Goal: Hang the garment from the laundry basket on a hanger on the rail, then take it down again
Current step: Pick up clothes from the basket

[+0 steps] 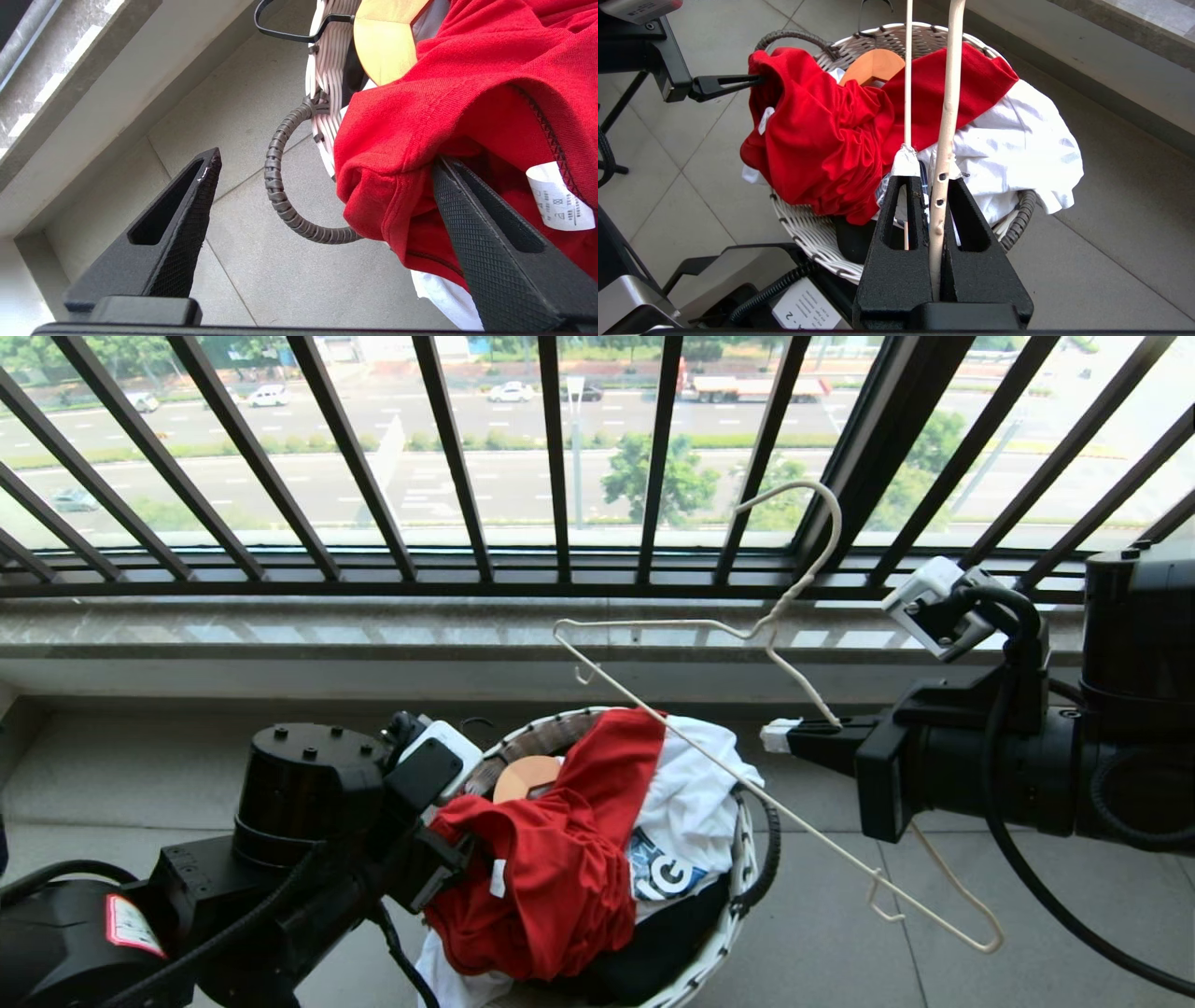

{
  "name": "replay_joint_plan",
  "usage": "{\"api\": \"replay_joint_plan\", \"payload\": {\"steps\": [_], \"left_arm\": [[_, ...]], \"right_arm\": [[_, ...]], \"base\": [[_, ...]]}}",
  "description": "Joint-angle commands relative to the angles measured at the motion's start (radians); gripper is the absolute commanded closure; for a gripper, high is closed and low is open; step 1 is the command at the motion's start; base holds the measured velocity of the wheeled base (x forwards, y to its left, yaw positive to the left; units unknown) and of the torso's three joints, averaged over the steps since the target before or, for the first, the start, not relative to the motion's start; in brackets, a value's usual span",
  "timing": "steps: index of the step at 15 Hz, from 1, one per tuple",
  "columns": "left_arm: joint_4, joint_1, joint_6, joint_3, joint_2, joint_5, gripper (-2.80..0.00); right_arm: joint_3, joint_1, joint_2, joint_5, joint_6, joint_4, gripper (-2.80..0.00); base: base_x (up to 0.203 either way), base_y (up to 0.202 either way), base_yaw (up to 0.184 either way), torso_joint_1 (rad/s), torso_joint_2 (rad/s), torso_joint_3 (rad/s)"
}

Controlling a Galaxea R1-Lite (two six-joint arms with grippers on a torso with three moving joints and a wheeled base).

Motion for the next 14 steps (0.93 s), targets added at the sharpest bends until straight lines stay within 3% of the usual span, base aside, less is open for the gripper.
{"api": "replay_joint_plan", "payload": {"steps": [1,11,14], "left_arm": [[-0.004,0.009,0.014,0.009,-0.02,0.003,-2.8],[0.003,0.005,0.056,0.019,-0.1,0.038,-2.8],[0.006,-0.045,0.056,0.039,-0.091,0.025,-2.8]], "right_arm": [[0.001,0.0,0.003,0.001,-0.001,-0.002,0.0],[0.0,0.0,0.01,0.001,-0.002,-0.001,0.0],[0.0,0.0,0.01,0.002,-0.002,-0.002,0.0]], "base": [[0.0,0.0,0.0,0.0,0.0,0.0],[0.0,0.0,0.0,0.0,0.0,0.0],[0.0,0.0,0.0,0.0,0.0,0.0]]}}
